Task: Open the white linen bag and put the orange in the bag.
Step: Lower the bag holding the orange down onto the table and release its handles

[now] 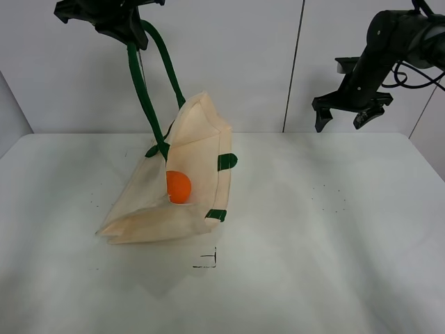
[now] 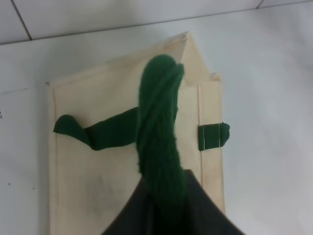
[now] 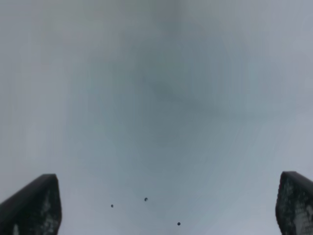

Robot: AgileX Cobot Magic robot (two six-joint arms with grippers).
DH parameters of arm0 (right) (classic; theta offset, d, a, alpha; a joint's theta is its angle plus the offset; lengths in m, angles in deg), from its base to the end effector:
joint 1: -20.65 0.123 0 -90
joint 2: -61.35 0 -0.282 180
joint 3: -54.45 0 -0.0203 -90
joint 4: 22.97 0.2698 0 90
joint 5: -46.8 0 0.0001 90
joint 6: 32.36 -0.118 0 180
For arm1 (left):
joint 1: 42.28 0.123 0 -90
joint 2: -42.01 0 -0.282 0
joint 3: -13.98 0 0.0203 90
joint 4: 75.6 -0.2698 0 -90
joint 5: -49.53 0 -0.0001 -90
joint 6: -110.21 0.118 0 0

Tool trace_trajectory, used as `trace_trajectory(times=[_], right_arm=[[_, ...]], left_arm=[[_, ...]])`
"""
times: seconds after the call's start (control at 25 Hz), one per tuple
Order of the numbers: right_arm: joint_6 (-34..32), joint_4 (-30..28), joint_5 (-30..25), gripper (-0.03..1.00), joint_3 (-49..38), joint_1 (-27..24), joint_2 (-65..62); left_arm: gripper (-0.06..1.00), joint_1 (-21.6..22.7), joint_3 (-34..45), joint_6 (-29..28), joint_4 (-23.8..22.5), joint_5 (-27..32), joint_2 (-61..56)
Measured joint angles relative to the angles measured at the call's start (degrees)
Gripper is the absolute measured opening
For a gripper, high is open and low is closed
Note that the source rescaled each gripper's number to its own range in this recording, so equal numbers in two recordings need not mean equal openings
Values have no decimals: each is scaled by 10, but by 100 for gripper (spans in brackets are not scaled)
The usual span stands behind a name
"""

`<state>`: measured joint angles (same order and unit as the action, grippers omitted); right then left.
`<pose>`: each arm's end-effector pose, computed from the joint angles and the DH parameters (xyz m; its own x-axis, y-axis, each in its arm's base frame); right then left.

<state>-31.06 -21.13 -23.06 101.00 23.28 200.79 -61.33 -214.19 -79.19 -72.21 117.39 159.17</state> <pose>0.5189 0.0274 0.2004 -0.9533 -0.0554 -0.2970 -0.0659 0.9975 0.0253 0.4269 -0.1543 0.4036 -0.7442 0.0612 -0.6651 0.2274 0.9595 -0.1661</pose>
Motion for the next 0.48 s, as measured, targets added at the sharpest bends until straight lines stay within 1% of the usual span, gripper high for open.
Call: trace_trajectory(times=[0.08,0.2,0.32,0.48], right_arm=[[3,4,1,100,-19,1,-12],[4,6,2,100,-82,2,-59],[5,7,2,100,-180,3,-145],[8,13,2,100,-335,3,-281]], left_arm=[[0,0,0,0,0,0,0],[0,0,0,0,0,0,0],[0,0,0,0,0,0,0],[0,0,0,0,0,0,0]])
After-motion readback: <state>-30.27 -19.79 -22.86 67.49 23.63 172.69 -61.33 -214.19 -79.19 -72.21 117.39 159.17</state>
